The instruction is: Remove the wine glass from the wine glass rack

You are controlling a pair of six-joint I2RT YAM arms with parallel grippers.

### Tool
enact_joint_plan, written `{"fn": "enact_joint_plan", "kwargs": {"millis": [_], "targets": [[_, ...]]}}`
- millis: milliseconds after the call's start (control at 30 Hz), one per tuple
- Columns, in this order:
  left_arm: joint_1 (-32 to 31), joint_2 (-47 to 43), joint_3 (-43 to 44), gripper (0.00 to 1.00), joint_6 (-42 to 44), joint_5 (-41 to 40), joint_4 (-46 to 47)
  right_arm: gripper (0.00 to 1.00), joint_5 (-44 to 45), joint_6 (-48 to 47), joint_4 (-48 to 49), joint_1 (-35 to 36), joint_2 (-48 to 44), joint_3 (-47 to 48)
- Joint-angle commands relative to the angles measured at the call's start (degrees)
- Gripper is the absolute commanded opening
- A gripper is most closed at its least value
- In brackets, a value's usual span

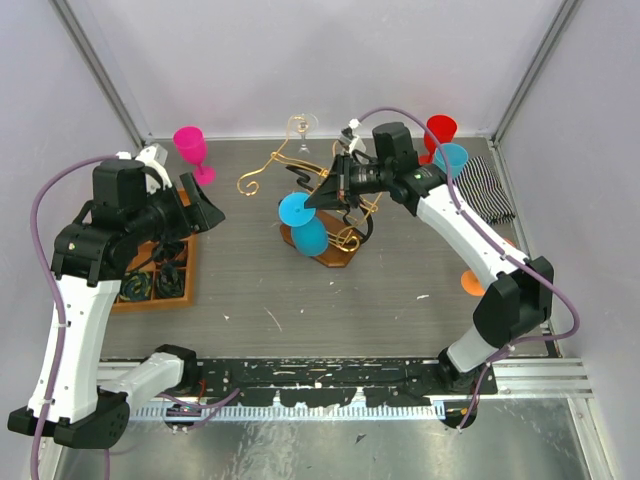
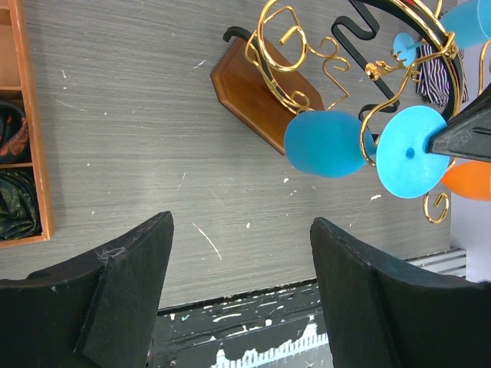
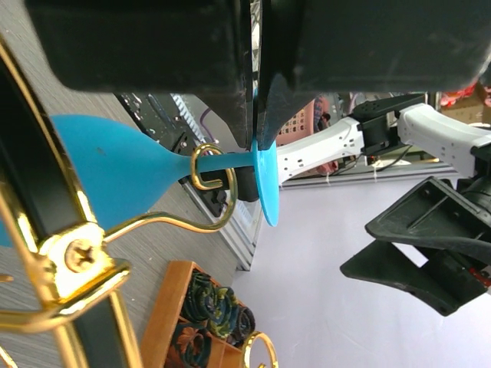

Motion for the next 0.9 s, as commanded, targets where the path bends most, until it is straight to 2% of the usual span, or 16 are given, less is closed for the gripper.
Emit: {"fn": "enact_joint_plan", "kwargs": {"millis": [0,167,500,667,867], "targets": [[-0.1,-0.8,-0.5,0.79,0.1,0.7,-0.4,0.01,2.1,-4.1,-2.5,0.2,-3.3,0.5],[-0.2,-1.0,-1.4,0.79,-0.3,1.1,0.4,0.01,1.6,-4.4,-2.8,2.0,-3.2,0.3],[-0.1,-1.3,-0.8,0.79,0.4,0.5,-0.6,0.01,3.1,-2.6,-0.8,4.0,2.7,7.3],[-0.1,-1.5,-0.6,0.80,0.8,0.2,-1.0,0.01,3.5,-2.1,-0.4,1.9,3.0,7.8],[-0.1,-1.4,-1.3,0.80,0.6,0.7,-0.5,0.01,1.6,-2.4,-0.4,-4.9,-1.1,3.4]]}}
